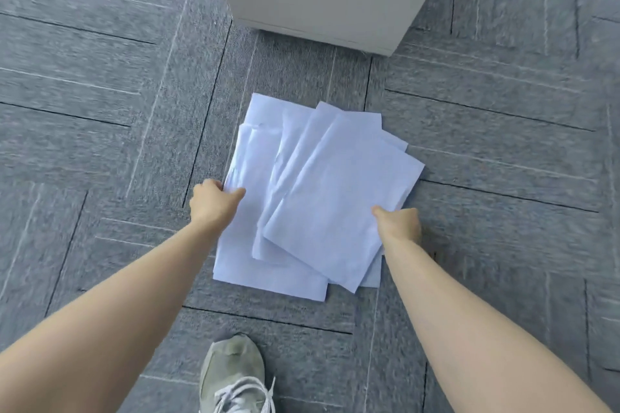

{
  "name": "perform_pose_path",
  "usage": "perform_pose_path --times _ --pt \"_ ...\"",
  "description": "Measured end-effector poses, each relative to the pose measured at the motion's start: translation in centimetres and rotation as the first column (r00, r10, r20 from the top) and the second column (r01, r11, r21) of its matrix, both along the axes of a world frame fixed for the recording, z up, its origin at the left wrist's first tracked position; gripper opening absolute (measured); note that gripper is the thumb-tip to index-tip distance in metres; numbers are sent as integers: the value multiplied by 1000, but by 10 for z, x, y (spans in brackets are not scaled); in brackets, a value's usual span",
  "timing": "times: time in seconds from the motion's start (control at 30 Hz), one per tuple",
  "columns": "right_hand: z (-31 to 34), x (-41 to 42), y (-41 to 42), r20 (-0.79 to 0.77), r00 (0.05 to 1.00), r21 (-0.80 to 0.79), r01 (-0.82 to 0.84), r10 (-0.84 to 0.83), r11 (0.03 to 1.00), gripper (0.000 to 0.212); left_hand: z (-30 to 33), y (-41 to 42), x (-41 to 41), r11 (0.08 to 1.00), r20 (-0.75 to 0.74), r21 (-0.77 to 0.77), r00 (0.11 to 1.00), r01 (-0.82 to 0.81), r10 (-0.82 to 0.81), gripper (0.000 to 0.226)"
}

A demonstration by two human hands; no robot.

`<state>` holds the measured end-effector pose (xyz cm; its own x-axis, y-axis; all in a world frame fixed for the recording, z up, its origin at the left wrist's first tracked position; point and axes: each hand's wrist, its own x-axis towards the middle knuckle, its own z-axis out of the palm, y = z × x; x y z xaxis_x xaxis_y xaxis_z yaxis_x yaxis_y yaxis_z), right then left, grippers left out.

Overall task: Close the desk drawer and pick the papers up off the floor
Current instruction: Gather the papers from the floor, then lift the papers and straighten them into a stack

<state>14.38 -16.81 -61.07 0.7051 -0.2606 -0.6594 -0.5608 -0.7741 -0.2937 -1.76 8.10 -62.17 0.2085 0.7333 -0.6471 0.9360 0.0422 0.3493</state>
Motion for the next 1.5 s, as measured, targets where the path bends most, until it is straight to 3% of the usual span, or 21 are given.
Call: perform_pose_path --times 0.13,0.27,0.33,0.53,0.63,0.77,0.83,0.9,1.17,1.37,1.5 --pt "-7 -13 33 39 998 73 -43 40 996 60 3 -15 13 1000 38 -3 999 29 -29 65" --pt "-6 -25 52 -25 1000 171 -1 5 985 58 5 -31 23 969 212 -245 977 36 18 25" --pt "-6 -28 52 -76 997 235 -7 26 972 46 10 -39 22 954 290 -295 956 46 43 13" --pt "50 -13 44 -97 995 497 57 -10 866 21 81 -21 21 936 487 -346 866 69 117 35" --pt "139 -7 52 -71 997 618 42 2 785 20 168 -5 24 936 560 -349 812 51 165 30" --pt "313 4 76 111 992 646 -113 53 755 19 321 13 30 939 627 -345 744 1 230 23" --pt "409 11 91 182 982 671 -163 52 724 3 405 24 37 947 663 -316 702 -55 261 21" --pt "508 20 109 229 973 739 -199 37 644 17 494 36 50 955 709 -280 650 -95 273 15" --pt "830 90 171 467 880 812 -387 -89 436 27 812 97 146 992 890 -113 438 -58 127 30" --pt "933 176 189 598 775 763 -472 -204 441 9 936 117 251 999 959 31 283 -23 -24 14" --pt "934 246 200 619 746 755 -478 -246 450 8 942 134 321 997 961 71 269 0 -69 34"
